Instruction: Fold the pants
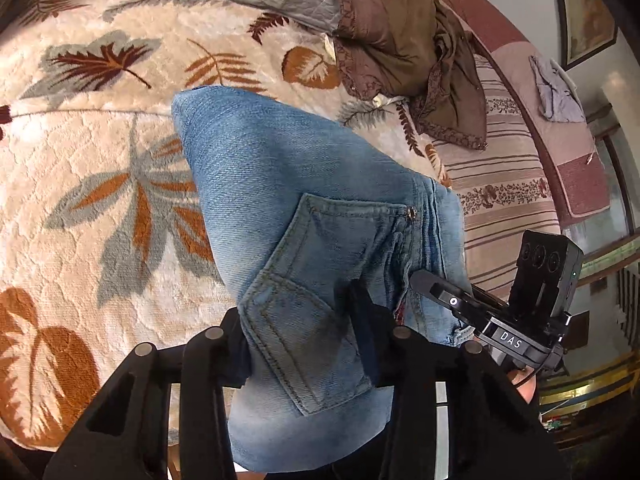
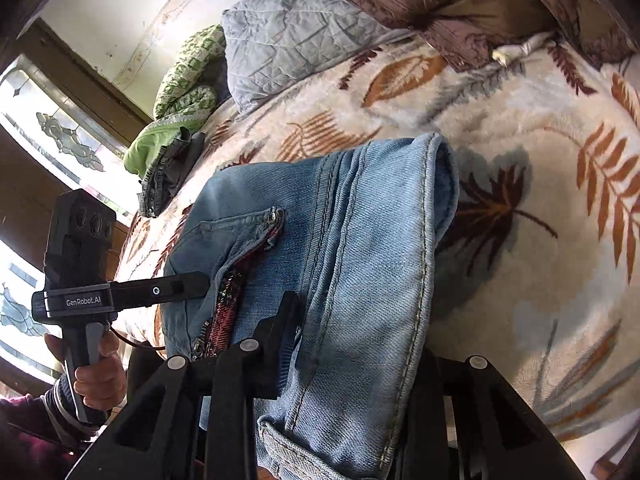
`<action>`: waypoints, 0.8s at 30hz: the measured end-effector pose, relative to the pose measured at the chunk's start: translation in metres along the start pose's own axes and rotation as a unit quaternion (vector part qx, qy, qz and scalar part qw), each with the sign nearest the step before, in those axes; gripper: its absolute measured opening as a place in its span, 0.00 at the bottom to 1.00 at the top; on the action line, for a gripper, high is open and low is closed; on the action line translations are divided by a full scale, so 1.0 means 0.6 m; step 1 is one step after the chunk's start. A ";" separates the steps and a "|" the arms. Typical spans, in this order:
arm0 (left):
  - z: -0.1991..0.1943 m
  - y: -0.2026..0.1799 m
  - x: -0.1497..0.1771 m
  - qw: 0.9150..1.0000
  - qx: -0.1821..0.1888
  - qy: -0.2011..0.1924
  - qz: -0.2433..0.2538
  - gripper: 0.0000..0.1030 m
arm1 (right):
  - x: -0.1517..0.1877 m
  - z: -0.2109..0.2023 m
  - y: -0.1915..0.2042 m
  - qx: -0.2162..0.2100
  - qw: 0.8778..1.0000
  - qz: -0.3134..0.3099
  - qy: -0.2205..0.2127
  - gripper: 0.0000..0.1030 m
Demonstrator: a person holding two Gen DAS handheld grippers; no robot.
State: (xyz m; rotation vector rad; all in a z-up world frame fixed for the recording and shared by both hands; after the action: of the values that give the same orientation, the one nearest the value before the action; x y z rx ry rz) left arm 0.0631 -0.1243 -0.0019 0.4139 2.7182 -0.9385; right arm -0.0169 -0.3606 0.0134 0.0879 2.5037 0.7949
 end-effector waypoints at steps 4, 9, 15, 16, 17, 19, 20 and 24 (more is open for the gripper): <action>-0.061 0.029 -0.047 0.999 0.000 -0.042 -0.006 0.38 | -0.058 0.007 0.059 -0.008 0.999 -0.033 -0.016 0.28; -0.127 0.085 -0.136 0.995 -0.046 -0.088 -0.012 0.38 | -0.146 0.079 0.126 -0.030 0.998 -0.058 -0.026 0.28; -0.118 0.185 -0.200 0.990 -0.099 -0.087 -0.042 0.38 | -0.198 0.192 0.147 -0.040 0.997 -0.055 -0.022 0.28; -0.107 0.202 -0.205 0.990 -0.107 -0.083 -0.047 0.38 | -0.202 0.212 0.144 -0.036 0.998 -0.057 -0.020 0.28; -0.092 0.219 -0.209 0.989 -0.116 -0.076 -0.053 0.39 | -0.204 0.232 0.139 -0.029 0.998 -0.057 -0.017 0.28; -0.059 0.254 -0.213 0.987 -0.136 -0.061 -0.067 0.40 | -0.206 0.270 0.120 -0.006 0.998 -0.058 -0.008 0.28; -0.043 0.268 -0.214 0.984 -0.151 -0.059 -0.073 0.45 | -0.206 0.289 0.108 0.015 0.998 -0.063 -0.005 0.28; -0.012 0.290 -0.215 0.978 -0.178 -0.082 -0.070 0.82 | -0.200 0.335 0.049 0.026 0.998 -0.050 0.016 0.35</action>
State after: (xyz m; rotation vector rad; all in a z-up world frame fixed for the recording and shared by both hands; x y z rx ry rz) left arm 0.2412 -0.0130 -0.0546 0.0724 2.7100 -0.4717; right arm 0.1822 -0.2563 -0.0570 -0.0334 2.5375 0.6962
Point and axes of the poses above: each gripper's, at about its wrist camera, not at the fingertips, and z roughly the way its jaws point, y to its left, x to its underside, the point moved 3 cm from there along z, roughly the way its jaws point, and after that the axes turned 3 degrees about -x, right-handed, at the moved point
